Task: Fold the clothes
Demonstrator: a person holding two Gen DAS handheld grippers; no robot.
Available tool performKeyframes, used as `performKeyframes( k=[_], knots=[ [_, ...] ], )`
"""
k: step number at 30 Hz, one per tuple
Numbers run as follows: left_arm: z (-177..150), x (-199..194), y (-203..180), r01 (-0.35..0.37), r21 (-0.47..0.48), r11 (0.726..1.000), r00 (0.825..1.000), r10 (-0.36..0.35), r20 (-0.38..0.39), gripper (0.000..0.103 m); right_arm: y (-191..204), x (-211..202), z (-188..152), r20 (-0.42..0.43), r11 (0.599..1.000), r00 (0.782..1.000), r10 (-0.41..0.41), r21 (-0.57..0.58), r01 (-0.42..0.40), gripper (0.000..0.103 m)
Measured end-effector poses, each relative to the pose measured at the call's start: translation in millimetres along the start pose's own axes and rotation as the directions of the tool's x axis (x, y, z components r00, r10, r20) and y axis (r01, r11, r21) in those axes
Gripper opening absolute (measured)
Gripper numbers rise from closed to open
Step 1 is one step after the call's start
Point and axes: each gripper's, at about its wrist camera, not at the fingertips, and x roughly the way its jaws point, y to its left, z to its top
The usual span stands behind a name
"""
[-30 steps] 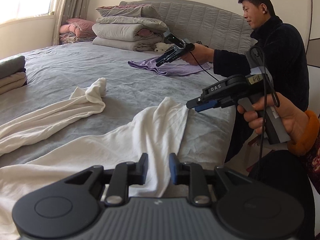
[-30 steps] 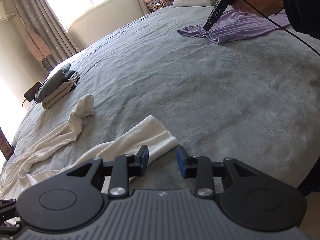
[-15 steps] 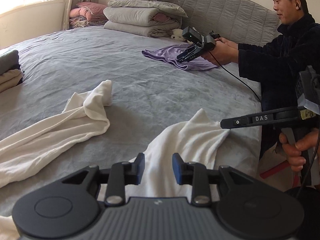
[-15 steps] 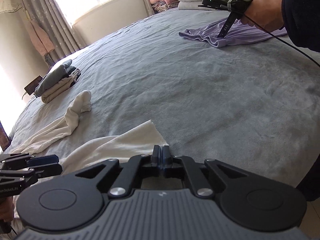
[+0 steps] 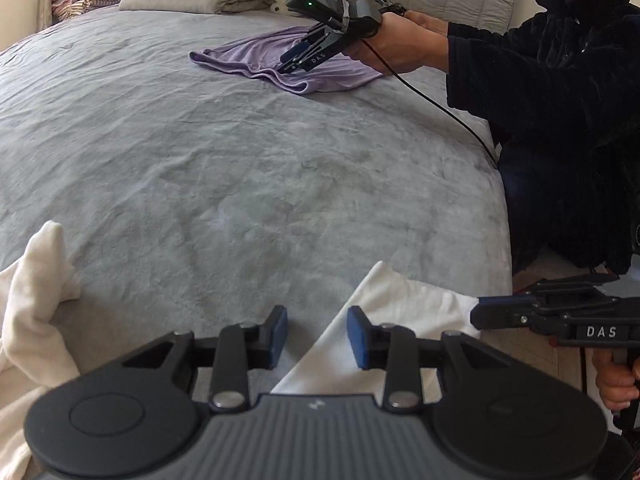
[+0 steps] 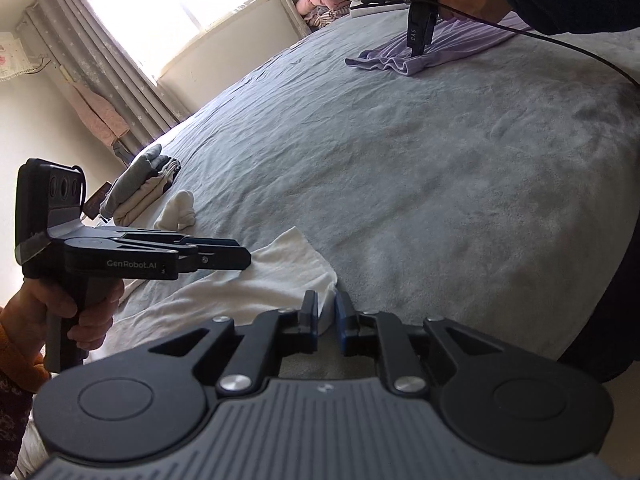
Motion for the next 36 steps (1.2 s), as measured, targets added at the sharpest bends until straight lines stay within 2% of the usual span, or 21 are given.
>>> performKeyframes(
  k=[6,9,10,12,18,22,27,32,36],
  knots=[
    [12,18,-9,0.08,-0.006,0.997,0.997,-0.08,-0.016,0.032,-11,6,-3,0.025,0.996,0.997,0.079,0.036,-0.08,0.017],
    [11,21,-11,0.104,-0.008,0.994,0.994,-0.105,-0.012,0.009,-13,9,-4,0.03,0.993,0.993,0.117,0.025,-0.118,0.018],
    [10,20,-12,0.098,-0.01,0.995,0.995,-0.098,0.0,0.002,-14,8,-4,0.035,0.993,0.992,0.118,0.022,-0.119,0.014],
    [7,17,-17,0.072,-0.003,0.997,0.997,-0.072,0.04,0.001,-14,6,-5,0.047,0.993,0.992,0.113,0.019,-0.114,0.003],
    [17,9,-35,0.061,0.032,0.998,0.985,-0.066,0.162,0.001,-14,-20,-3,0.146,0.996,0.985,0.092,0.0,-0.093,0.003],
    [24,14,-46,0.057,0.055,0.997,0.979,-0.066,0.191,0.001,-17,-40,4,0.209,0.997,0.975,0.074,0.004,-0.076,0.002],
    [24,31,-55,0.043,0.06,0.997,0.979,-0.054,0.198,0.001,-31,-38,4,0.191,0.999,0.981,0.024,0.024,-0.029,0.002],
    [15,58,-59,-0.009,0.07,0.997,0.983,-0.004,0.182,0.001,-45,-27,-2,0.148,0.998,0.989,-0.011,0.058,0.002,0.003],
    [6,63,-57,-0.014,0.053,0.998,0.975,0.001,0.224,0.002,-47,-22,-5,0.134,0.999,0.991,-0.014,0.051,0.008,0.003]
  ],
)
